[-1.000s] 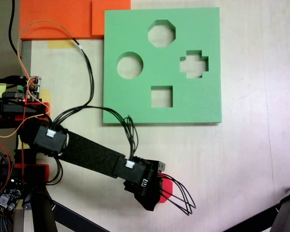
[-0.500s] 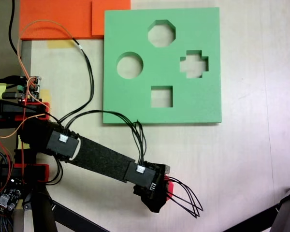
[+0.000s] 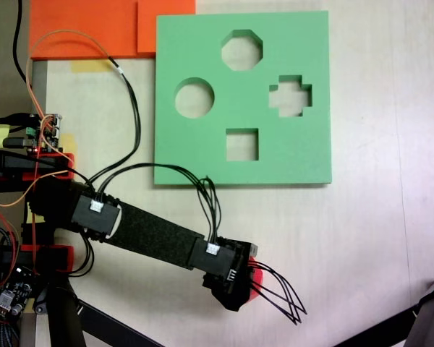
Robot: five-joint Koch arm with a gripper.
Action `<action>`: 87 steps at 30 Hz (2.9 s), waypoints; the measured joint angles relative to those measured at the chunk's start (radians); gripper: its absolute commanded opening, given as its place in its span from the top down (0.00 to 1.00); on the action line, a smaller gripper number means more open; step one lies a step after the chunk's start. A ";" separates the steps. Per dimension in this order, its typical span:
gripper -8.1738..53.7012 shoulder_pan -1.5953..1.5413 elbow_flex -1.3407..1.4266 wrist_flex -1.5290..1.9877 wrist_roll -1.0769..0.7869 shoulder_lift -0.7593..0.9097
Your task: Put the octagonal pillar block into the corresponding hole
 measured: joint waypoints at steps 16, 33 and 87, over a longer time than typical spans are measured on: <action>0.49 -0.238 -0.121 0.330 0.101 0.202; 0.49 -1.054 -0.265 0.040 0.871 0.186; 0.49 -1.195 -0.318 -0.282 0.956 -0.123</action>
